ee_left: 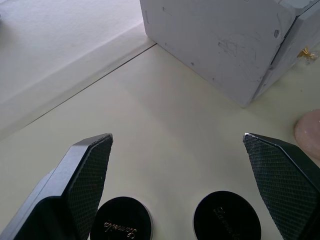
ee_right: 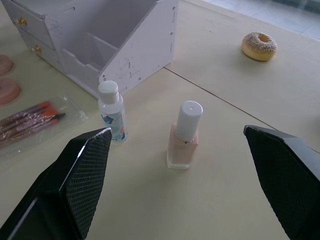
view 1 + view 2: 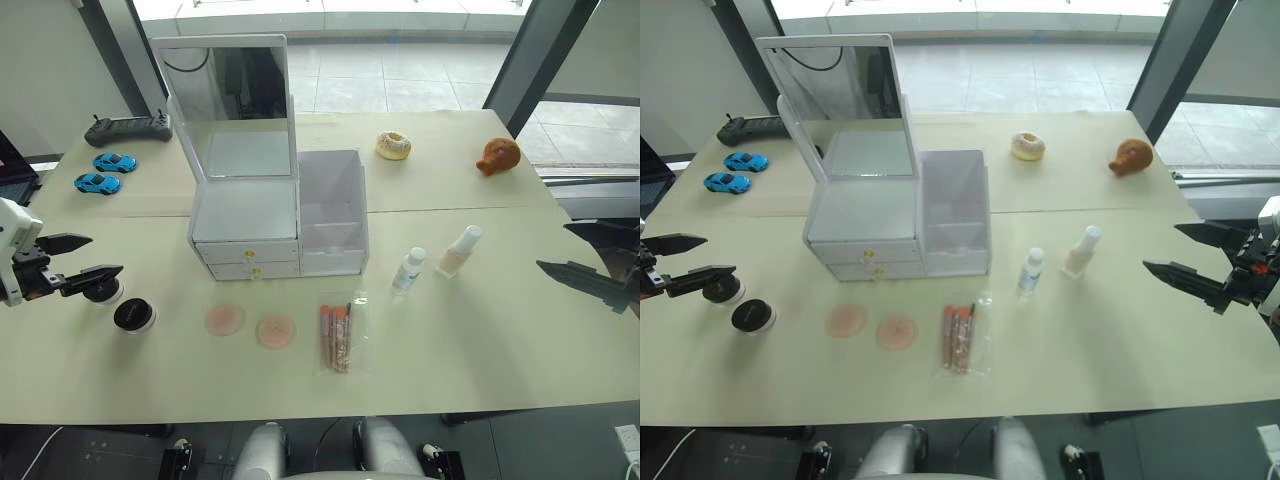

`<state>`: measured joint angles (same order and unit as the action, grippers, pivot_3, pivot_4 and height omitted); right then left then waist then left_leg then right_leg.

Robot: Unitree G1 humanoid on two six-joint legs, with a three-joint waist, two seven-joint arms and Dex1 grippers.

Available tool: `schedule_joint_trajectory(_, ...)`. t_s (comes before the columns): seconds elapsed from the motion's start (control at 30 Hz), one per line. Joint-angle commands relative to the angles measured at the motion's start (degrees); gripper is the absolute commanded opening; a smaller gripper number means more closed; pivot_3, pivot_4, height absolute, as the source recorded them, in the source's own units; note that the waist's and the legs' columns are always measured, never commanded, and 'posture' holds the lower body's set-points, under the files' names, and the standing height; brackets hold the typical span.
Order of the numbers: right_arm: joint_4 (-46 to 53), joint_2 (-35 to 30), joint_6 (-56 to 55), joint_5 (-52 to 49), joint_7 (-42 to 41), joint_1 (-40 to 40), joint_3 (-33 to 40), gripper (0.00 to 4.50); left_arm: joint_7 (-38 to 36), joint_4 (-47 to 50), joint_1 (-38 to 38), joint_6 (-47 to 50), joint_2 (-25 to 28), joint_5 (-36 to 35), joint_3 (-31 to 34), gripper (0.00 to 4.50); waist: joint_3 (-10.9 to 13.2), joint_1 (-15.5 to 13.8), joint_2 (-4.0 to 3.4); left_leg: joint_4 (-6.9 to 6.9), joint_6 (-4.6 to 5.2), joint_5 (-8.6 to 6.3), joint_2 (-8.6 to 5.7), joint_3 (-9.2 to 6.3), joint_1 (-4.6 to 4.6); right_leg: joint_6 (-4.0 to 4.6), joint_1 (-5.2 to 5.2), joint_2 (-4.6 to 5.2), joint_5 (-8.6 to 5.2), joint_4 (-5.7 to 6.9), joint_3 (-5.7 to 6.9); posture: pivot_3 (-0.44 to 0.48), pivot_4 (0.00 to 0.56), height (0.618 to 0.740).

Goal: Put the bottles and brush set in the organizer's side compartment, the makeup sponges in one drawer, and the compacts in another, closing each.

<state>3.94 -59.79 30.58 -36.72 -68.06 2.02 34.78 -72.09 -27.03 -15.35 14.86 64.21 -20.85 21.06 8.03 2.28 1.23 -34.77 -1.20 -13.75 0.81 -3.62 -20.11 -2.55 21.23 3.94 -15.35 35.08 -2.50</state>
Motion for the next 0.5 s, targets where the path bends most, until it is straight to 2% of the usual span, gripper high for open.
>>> schedule_joint_trajectory(0.03, 0.43, -0.29, -1.27, -0.21, 0.34, 1.16, 1.37, 4.49, 0.13, -2.12, -2.75, -0.07, 0.78, -0.42, 0.49, 4.50, 0.00, -0.01, 0.00, 0.00, 0.00, 0.00, 0.00, 0.00, 0.00, 0.00, 0.00, 0.00, 0.00, 0.00, 0.00, 0.000, 0.150, 0.740)
schedule_joint_trajectory(0.2, 2.09, 0.17, -0.88, -0.30, 1.73, 0.59, 1.96, 4.49, -1.01, -1.75, -7.11, 1.32, -0.16, -0.96, -1.10, 4.50, -0.01, -0.07, 0.02, -0.04, 0.00, 0.00, 0.02, 0.02, 0.01, 0.02, 0.01, -0.07, 0.02, 0.02, -0.01, 0.000, 0.150, 0.740)
schedule_joint_trajectory(0.33, 8.06, 1.84, 1.10, -1.47, 3.86, -3.21, 4.34, 4.49, -3.74, 8.41, -11.66, 9.07, -2.19, -6.50, -3.31, 4.50, -0.06, -0.34, 0.10, -0.09, 0.00, 0.00, 0.05, 0.01, -0.06, 0.01, 0.01, -0.15, 0.04, 0.01, -0.05, 0.000, 0.150, 0.740)
schedule_joint_trajectory(0.5, 19.72, 5.72, 2.71, -2.53, 8.74, -8.86, 8.00, 4.49, -0.03, 24.63, -17.21, 19.28, -7.22, -12.97, -7.45, 4.50, -0.08, -1.09, 0.13, -0.16, 0.00, 0.00, 0.04, 0.03, -0.16, -0.07, -0.09, -0.18, 0.05, -0.02, -0.13, 0.000, 0.150, 0.740)
